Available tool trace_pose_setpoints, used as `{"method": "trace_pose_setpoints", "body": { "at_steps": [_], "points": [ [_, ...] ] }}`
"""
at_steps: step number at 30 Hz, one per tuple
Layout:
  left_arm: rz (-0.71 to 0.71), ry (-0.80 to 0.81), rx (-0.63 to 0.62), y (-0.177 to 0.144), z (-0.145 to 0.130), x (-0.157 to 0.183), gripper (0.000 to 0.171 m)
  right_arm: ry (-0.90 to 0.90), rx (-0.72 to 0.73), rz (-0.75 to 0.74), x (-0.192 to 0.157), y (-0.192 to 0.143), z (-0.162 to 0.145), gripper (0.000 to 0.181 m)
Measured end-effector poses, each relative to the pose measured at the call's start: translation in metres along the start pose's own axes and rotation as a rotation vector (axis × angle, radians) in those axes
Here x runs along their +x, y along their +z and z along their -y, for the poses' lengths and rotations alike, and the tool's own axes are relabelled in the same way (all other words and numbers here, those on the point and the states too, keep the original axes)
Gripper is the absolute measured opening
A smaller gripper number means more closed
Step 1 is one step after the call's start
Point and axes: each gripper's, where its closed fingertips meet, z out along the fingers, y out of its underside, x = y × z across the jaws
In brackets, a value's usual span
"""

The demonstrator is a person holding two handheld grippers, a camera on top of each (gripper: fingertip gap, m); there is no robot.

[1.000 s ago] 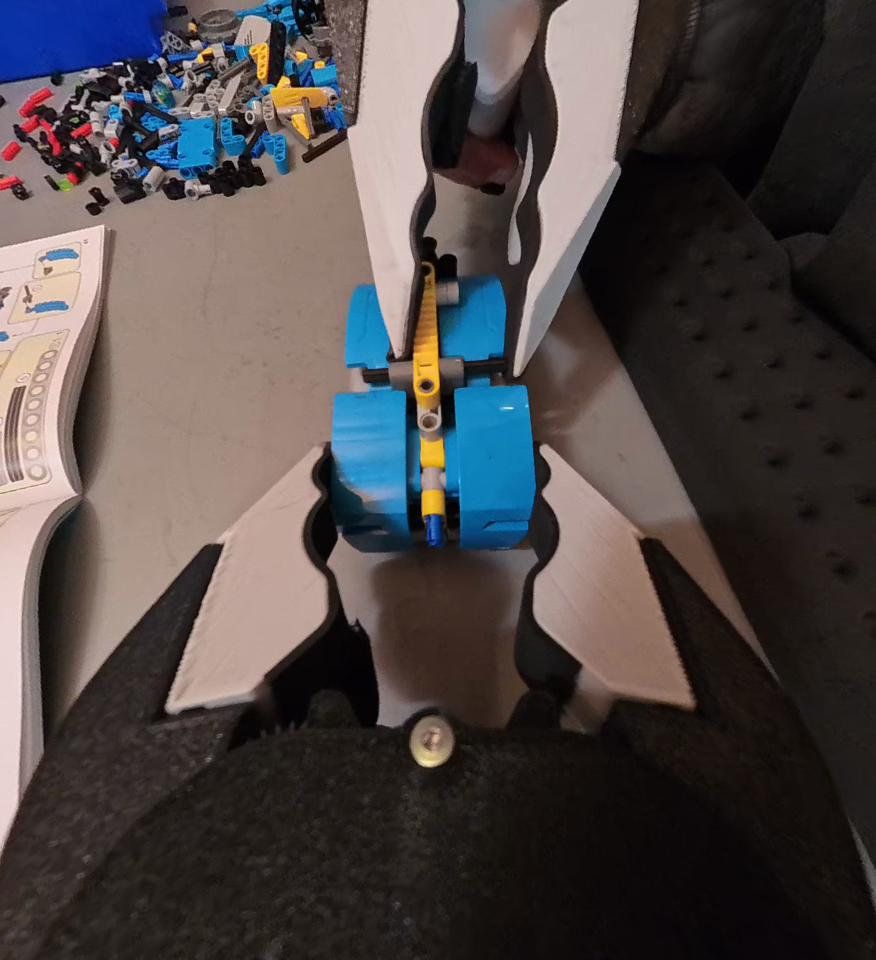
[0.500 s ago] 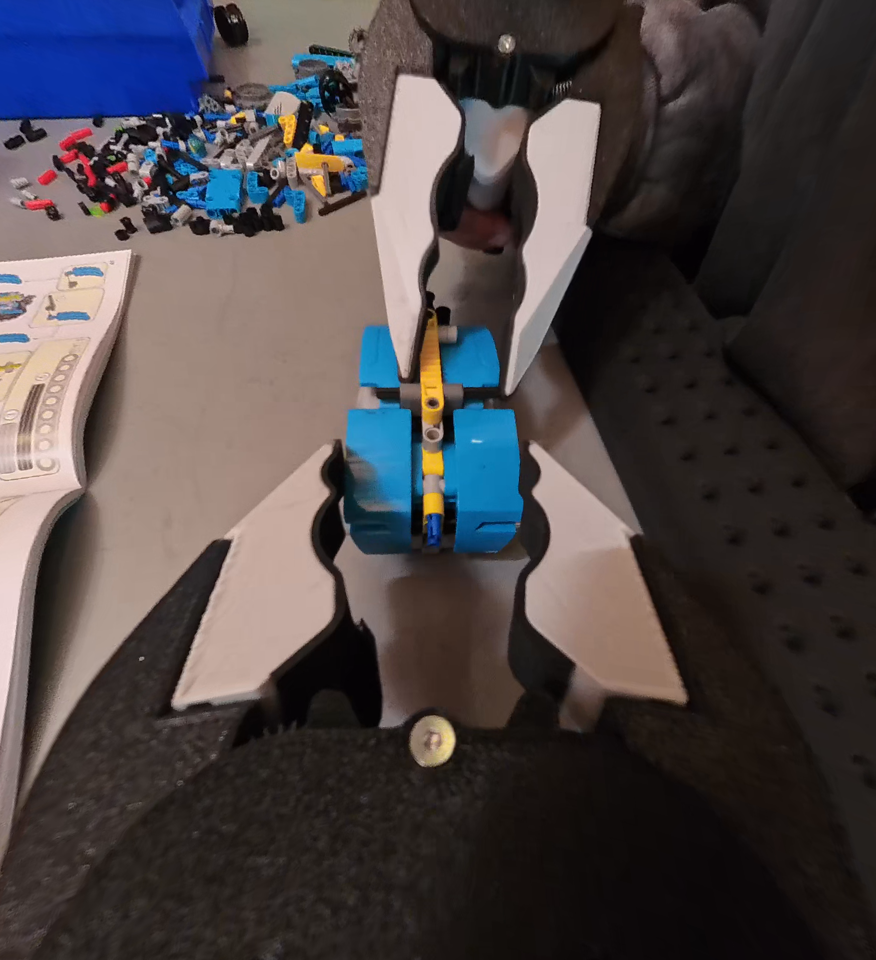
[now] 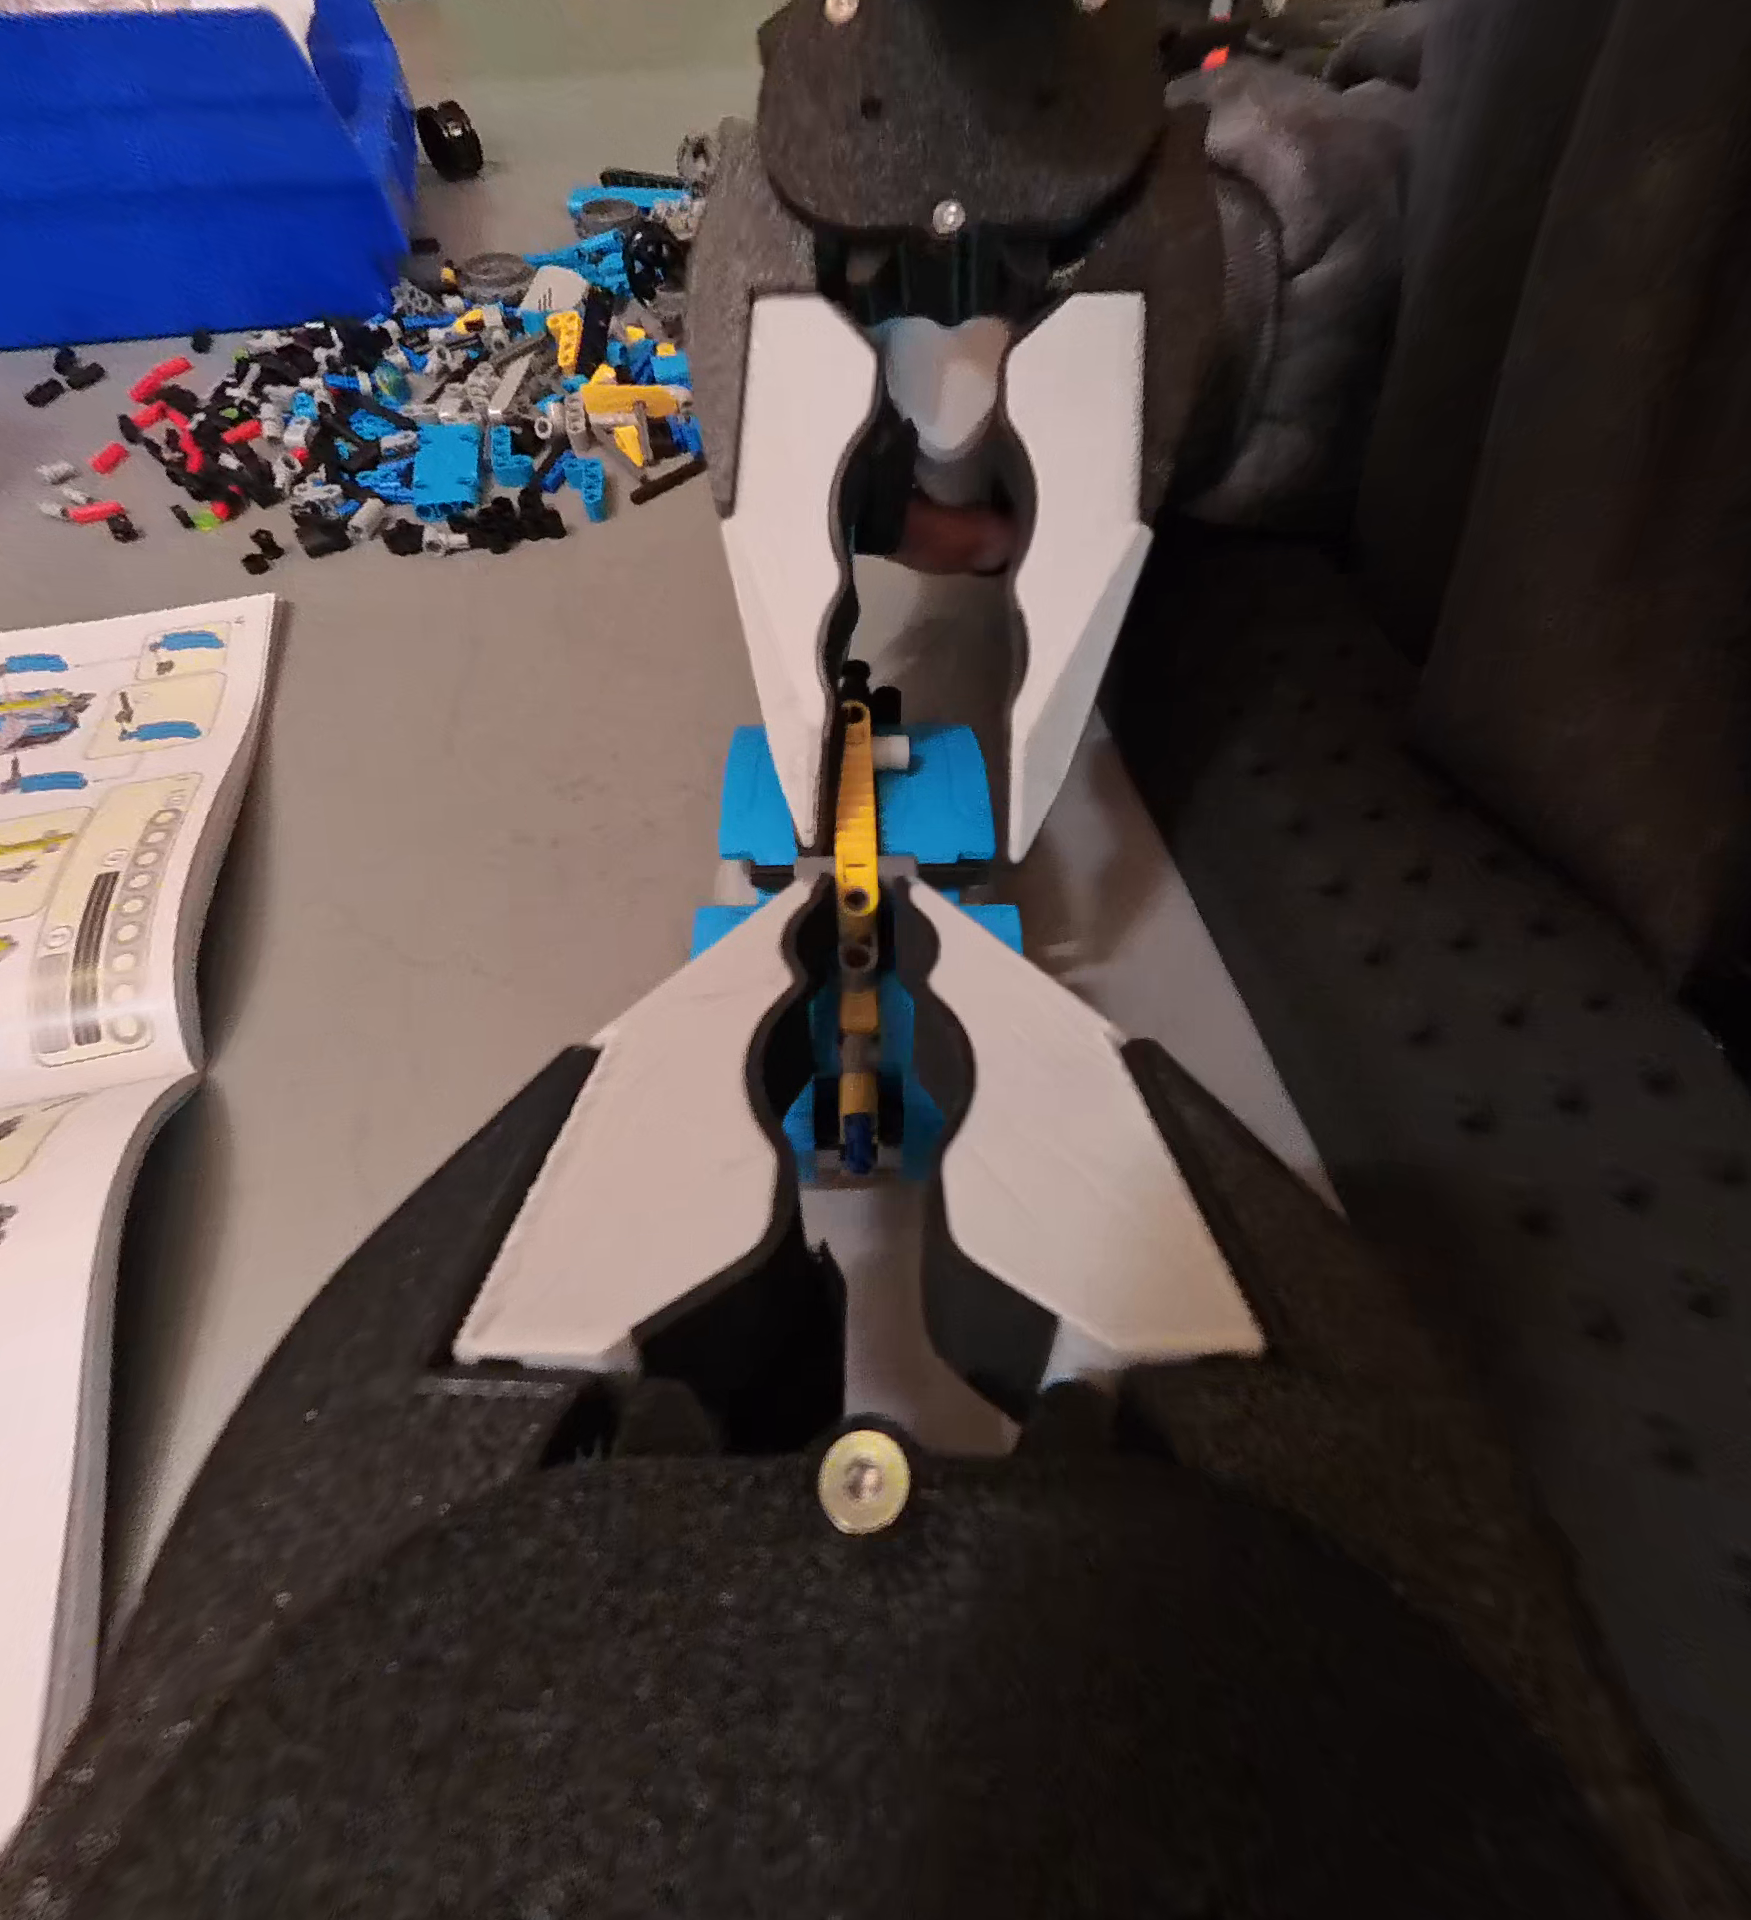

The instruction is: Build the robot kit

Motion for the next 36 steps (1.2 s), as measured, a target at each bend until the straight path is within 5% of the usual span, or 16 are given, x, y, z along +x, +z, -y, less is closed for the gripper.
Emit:
{"method": "trace_pose_setpoints", "body": {
  "at_steps": [9,20,36],
  "points": [
    [0.021,0.025,-0.016,-0.0037,-0.0062,-0.0012,0.007,-0.127,-0.05,-0.099,-0.0009,0.0055,-0.001,0.036],
    [0.065,0.032,0.014,-0.0008,-0.0071,-0.002,0.006,0.002,-0.017,-0.045,0.0008,0.005,0.0005,0.032],
    [0.073,0.071,0.014,-0.001,-0.0079,-0.0009,0.006,-0.048,-0.004,-0.095,0.0,0.0055,-0.0001,0.029]
  ]
}}
